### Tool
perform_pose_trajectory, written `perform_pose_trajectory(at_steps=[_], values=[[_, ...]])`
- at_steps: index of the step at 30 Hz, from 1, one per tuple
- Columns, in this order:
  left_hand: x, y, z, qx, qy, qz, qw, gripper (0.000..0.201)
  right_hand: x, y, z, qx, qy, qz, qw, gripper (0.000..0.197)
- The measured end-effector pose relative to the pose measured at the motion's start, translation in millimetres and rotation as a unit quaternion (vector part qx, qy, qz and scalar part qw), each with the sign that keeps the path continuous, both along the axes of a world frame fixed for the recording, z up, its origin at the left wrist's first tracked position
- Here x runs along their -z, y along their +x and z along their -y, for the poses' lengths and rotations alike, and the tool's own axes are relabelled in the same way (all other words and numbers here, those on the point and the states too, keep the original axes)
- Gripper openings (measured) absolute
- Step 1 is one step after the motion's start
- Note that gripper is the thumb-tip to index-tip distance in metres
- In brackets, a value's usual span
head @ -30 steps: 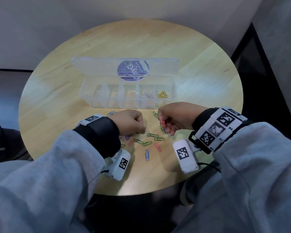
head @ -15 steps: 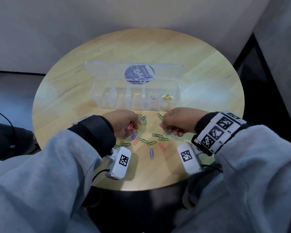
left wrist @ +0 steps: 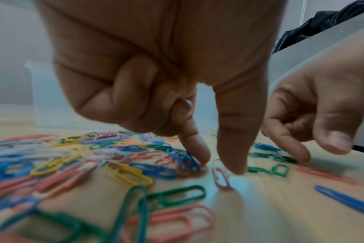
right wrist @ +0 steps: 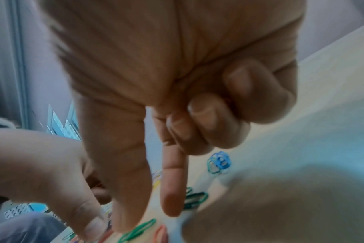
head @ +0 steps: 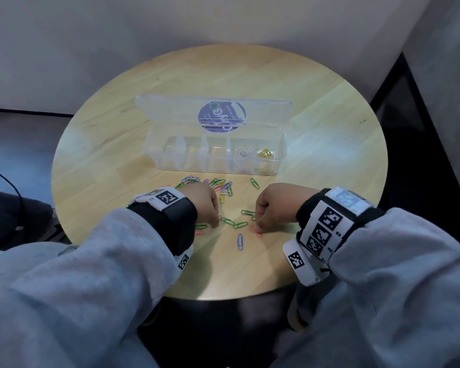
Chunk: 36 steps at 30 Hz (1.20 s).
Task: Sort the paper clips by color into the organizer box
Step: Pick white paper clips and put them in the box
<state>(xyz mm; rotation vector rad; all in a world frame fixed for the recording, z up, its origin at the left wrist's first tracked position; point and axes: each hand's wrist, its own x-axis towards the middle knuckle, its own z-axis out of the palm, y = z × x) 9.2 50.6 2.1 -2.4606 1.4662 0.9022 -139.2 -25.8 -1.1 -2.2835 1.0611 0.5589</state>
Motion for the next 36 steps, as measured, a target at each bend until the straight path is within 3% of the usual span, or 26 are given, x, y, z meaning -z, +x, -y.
perform_pose_trajectory(at_steps=[8, 12, 14, 17, 21, 24, 27, 36], values=[[11.4, 3.9, 2.7, -0.009, 0.013, -0.033, 0.999, 0.003, 14.2, 13.1, -4.8, -0.037, -0.046, -0.042, 0.997, 0.024], [6.6, 11.0, 0.7, -0.033, -0.009, -0.061, 0.998, 0.014, 20.5, 17.8, -3.4, -0.038, -0.069, -0.053, 0.995, 0.017], [3.3, 17.0, -0.1, -0.073, -0.025, -0.12, 0.99, 0.017, 19.3, 18.6, -1.2, -0.042, -0.051, -0.056, 0.996, 0.018], [-0.7, 23.5, 0.4, -0.168, -0.062, -0.228, 0.957, 0.016, 7.0, 16.8, 5.5, -0.023, -0.001, -0.033, 0.999, 0.01], [-5.6, 31.9, 3.7, -0.276, -0.12, -0.374, 0.877, 0.028, -13.6, 10.8, 20.8, 0.051, 0.101, 0.069, 0.991, 0.007], [-11.2, 37.4, 5.1, -0.322, -0.162, -0.432, 0.827, 0.028, -17.5, 11.2, 25.3, 0.138, 0.226, 0.157, 0.951, 0.018], [-15.8, 41.3, 7.6, -0.348, -0.195, -0.456, 0.795, 0.029, -18.9, 15.8, 24.2, 0.199, 0.315, 0.226, 0.9, 0.025], [-31.8, 62.8, 25.6, -0.377, -0.248, -0.475, 0.755, 0.025, -30.8, 41.4, 29.8, 0.288, 0.397, 0.393, 0.778, 0.021]])
